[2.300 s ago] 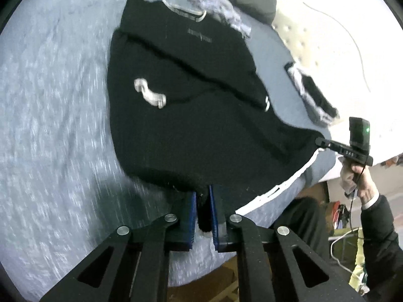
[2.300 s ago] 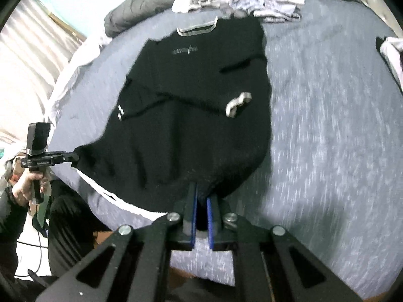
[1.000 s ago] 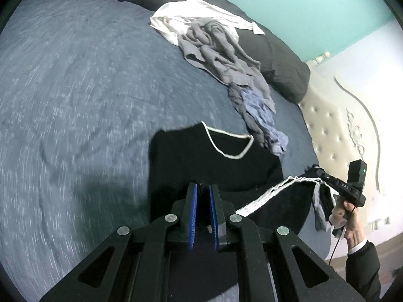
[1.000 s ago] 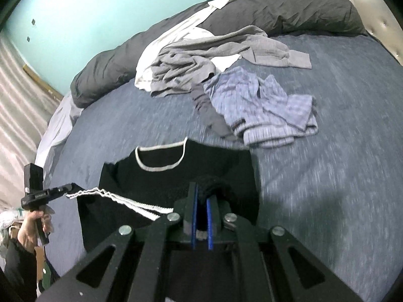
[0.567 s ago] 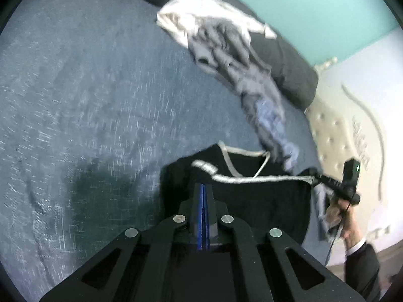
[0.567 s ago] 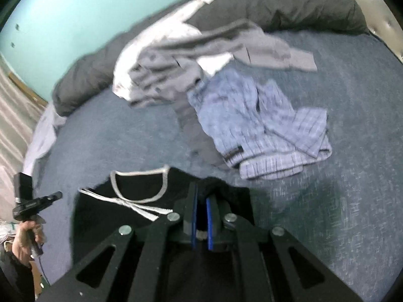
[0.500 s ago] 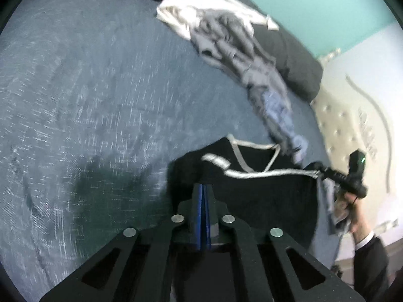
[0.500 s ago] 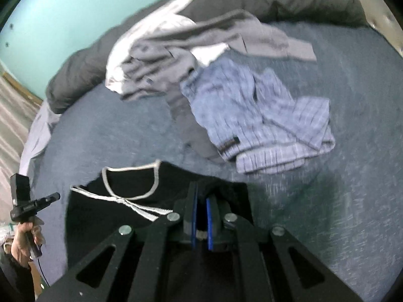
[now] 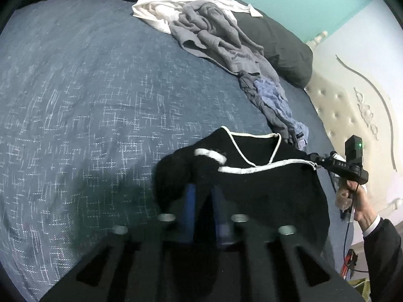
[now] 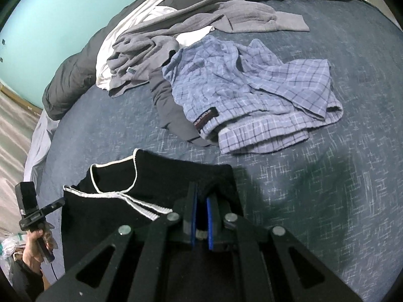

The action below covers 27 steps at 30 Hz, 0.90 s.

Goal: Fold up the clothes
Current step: 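Carry the hem over the top to the collar with both tools, then lower the hem onto the collar and open both tools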

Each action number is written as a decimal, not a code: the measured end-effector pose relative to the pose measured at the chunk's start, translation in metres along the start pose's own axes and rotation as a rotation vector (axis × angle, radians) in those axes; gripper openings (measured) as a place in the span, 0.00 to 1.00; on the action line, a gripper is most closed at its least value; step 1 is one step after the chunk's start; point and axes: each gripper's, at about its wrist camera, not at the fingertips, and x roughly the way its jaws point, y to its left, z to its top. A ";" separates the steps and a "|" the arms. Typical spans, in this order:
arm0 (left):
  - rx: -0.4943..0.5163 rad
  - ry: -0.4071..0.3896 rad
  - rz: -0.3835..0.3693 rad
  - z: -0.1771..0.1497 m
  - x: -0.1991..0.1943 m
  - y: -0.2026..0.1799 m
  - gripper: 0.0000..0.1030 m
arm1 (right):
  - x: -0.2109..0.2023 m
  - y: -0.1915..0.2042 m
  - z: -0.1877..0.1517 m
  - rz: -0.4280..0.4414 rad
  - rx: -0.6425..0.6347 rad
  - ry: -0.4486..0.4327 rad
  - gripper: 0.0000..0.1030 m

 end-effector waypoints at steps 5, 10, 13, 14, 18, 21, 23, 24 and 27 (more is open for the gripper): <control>0.037 -0.036 0.015 0.001 -0.012 -0.005 0.08 | -0.009 0.006 0.005 0.012 -0.020 -0.021 0.05; 0.024 -0.100 0.012 0.013 -0.034 -0.003 0.08 | -0.024 0.017 0.018 0.038 0.002 -0.070 0.05; 0.010 -0.108 0.030 0.020 -0.033 0.001 0.08 | -0.019 0.026 0.031 0.014 -0.010 -0.074 0.05; 0.001 -0.112 0.033 0.022 -0.031 0.003 0.08 | -0.017 0.029 0.035 0.004 -0.014 -0.073 0.05; -0.033 -0.115 0.046 0.030 -0.019 0.013 0.08 | 0.002 0.028 0.043 -0.002 0.007 -0.064 0.05; -0.033 -0.100 0.066 0.032 -0.010 0.019 0.08 | 0.016 0.017 0.047 0.011 0.044 -0.047 0.05; -0.048 -0.088 0.075 0.031 -0.002 0.025 0.08 | 0.023 0.011 0.047 0.025 0.064 -0.043 0.05; -0.058 -0.082 0.077 0.030 0.002 0.028 0.08 | 0.025 0.008 0.046 0.032 0.069 -0.044 0.06; -0.071 -0.078 0.075 0.028 0.007 0.032 0.10 | 0.019 0.006 0.043 0.072 0.051 -0.079 0.06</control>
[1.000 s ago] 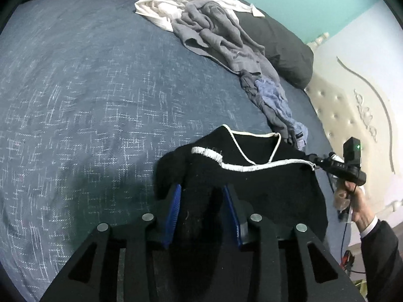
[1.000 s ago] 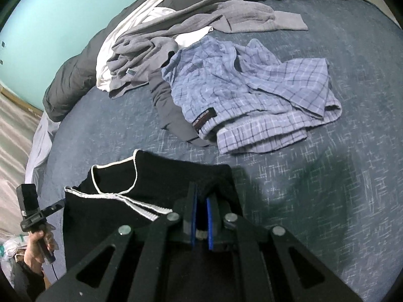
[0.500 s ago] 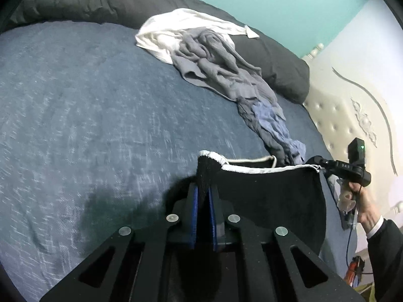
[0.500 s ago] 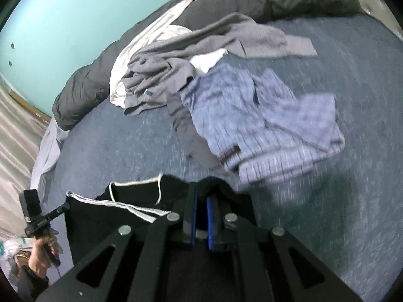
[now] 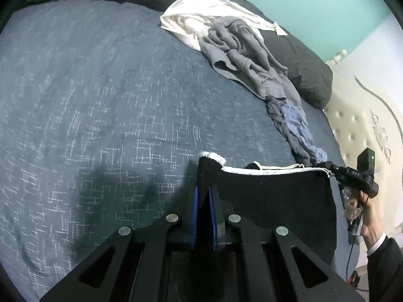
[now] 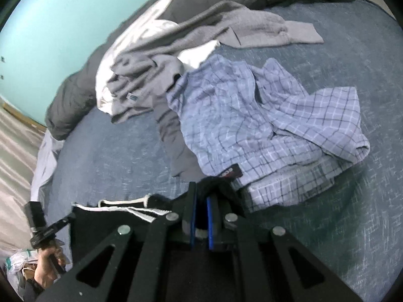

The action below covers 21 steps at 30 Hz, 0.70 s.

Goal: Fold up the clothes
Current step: 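Lower the hem onto the collar and open both tools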

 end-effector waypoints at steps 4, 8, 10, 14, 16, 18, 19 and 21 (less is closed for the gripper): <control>-0.011 -0.014 -0.015 -0.003 -0.005 0.000 0.10 | -0.015 0.001 -0.001 0.043 -0.030 -0.028 0.07; -0.004 -0.021 -0.004 -0.005 -0.013 -0.004 0.11 | -0.024 0.001 0.001 0.080 0.017 -0.035 0.18; 0.009 -0.024 0.001 -0.006 -0.018 -0.008 0.12 | -0.032 0.003 0.002 0.066 0.015 -0.068 0.49; 0.015 -0.024 0.009 -0.007 -0.025 -0.010 0.13 | -0.049 -0.014 0.005 0.093 0.127 -0.117 0.66; 0.020 -0.028 0.010 -0.008 -0.029 -0.010 0.15 | -0.054 -0.016 0.005 0.058 0.104 -0.113 0.66; 0.017 -0.034 0.011 -0.011 -0.037 -0.007 0.20 | -0.056 -0.017 0.000 0.032 0.066 -0.090 0.66; 0.015 -0.036 0.011 -0.013 -0.040 -0.006 0.21 | -0.056 -0.017 -0.005 0.013 0.040 -0.073 0.66; 0.010 -0.035 -0.002 -0.018 -0.049 -0.003 0.23 | -0.055 -0.018 -0.020 -0.018 -0.004 -0.022 0.66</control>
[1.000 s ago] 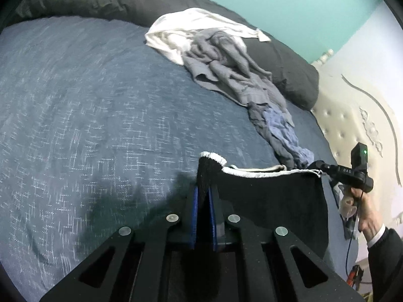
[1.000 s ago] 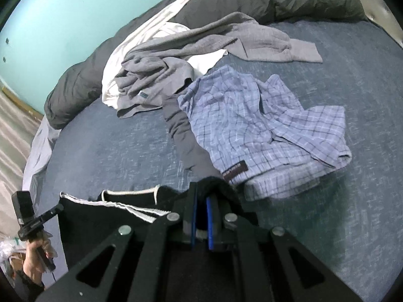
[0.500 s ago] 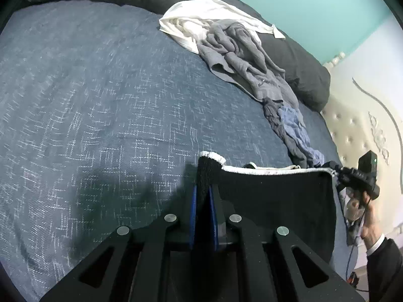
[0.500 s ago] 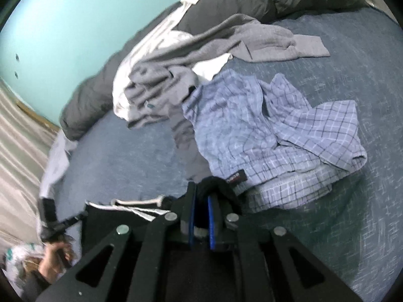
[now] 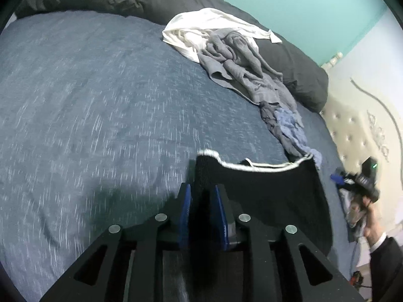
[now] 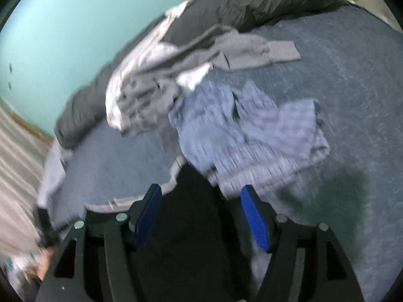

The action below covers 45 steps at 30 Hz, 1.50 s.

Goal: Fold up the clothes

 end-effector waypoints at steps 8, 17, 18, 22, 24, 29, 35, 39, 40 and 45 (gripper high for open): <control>0.025 0.113 -0.073 -0.063 -0.028 -0.013 0.38 | -0.012 -0.006 -0.084 -0.015 -0.126 0.179 0.66; -0.024 0.163 -0.091 -0.132 -0.058 -0.014 0.42 | -0.050 -0.021 -0.146 0.002 -0.065 0.203 0.66; -0.032 0.165 -0.090 -0.138 -0.061 -0.013 0.43 | -0.053 -0.024 -0.151 0.014 -0.048 0.205 0.66; -0.066 0.170 -0.088 -0.163 -0.069 -0.009 0.44 | -0.060 -0.025 -0.167 0.016 -0.043 0.206 0.66; -0.076 0.170 -0.094 -0.173 -0.071 -0.009 0.44 | -0.062 -0.025 -0.172 0.031 -0.035 0.199 0.66; -0.108 0.145 -0.117 -0.186 -0.070 -0.007 0.44 | -0.056 -0.021 -0.178 0.020 -0.036 0.183 0.58; -0.146 0.156 -0.132 -0.190 -0.057 -0.004 0.38 | -0.053 -0.023 -0.183 -0.015 -0.024 0.162 0.17; -0.140 0.140 -0.129 -0.187 -0.057 -0.006 0.09 | -0.066 -0.020 -0.178 -0.007 -0.024 0.124 0.07; -0.132 0.139 -0.129 -0.185 -0.057 -0.008 0.08 | -0.071 -0.018 -0.177 -0.003 -0.025 0.113 0.06; -0.105 0.126 -0.118 -0.180 -0.069 -0.015 0.07 | -0.098 0.000 -0.169 0.003 -0.072 0.100 0.06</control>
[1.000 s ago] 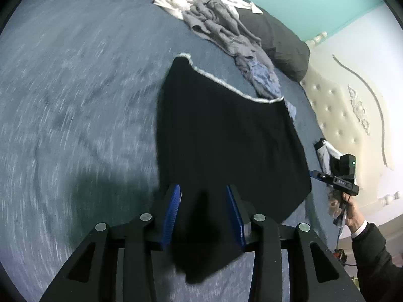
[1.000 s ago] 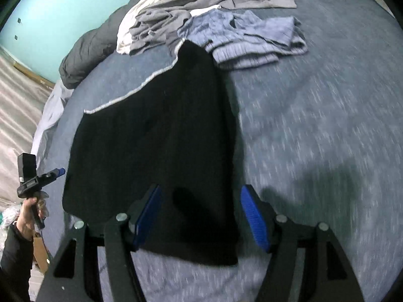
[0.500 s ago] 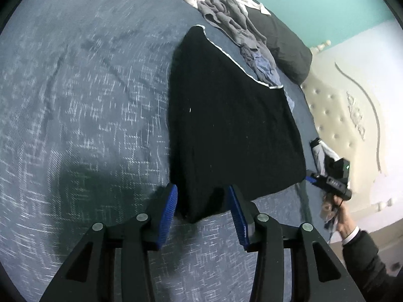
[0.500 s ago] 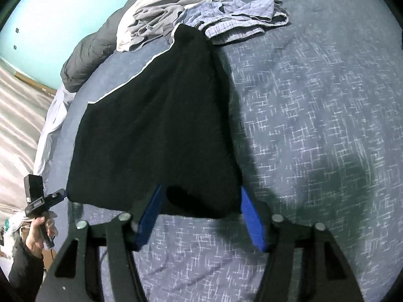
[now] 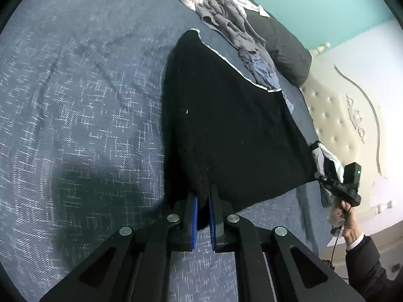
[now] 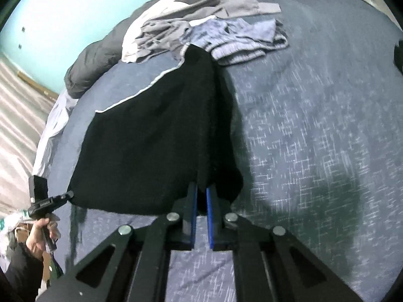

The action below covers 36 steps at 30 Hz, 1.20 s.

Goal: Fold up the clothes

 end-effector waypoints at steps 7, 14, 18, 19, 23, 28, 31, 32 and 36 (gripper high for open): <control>0.008 0.008 0.002 -0.003 -0.011 0.003 0.06 | -0.036 0.005 -0.011 -0.008 -0.011 0.004 0.05; -0.015 0.029 0.026 -0.008 0.001 0.011 0.06 | -0.003 -0.026 -0.035 -0.048 0.095 0.050 0.05; -0.022 0.032 0.010 -0.007 0.001 0.008 0.08 | 0.002 -0.034 -0.041 -0.016 0.120 0.049 0.09; -0.018 0.028 0.009 -0.007 -0.001 0.007 0.08 | -0.001 -0.033 -0.040 -0.021 0.116 0.035 0.10; -0.014 0.001 0.008 -0.010 -0.015 0.002 0.11 | -0.017 -0.027 -0.037 -0.089 0.108 -0.019 0.21; -0.050 -0.031 -0.011 -0.026 -0.031 -0.001 0.31 | -0.035 -0.019 -0.042 -0.012 0.159 -0.122 0.27; -0.075 -0.034 -0.031 -0.033 -0.027 -0.002 0.34 | -0.030 -0.006 -0.048 0.033 0.179 -0.138 0.30; -0.089 -0.034 -0.038 -0.036 -0.025 -0.002 0.37 | -0.027 -0.002 -0.050 0.048 0.185 -0.139 0.30; -0.168 -0.049 -0.065 -0.048 -0.007 0.001 0.47 | -0.014 0.011 -0.067 0.085 0.215 -0.153 0.31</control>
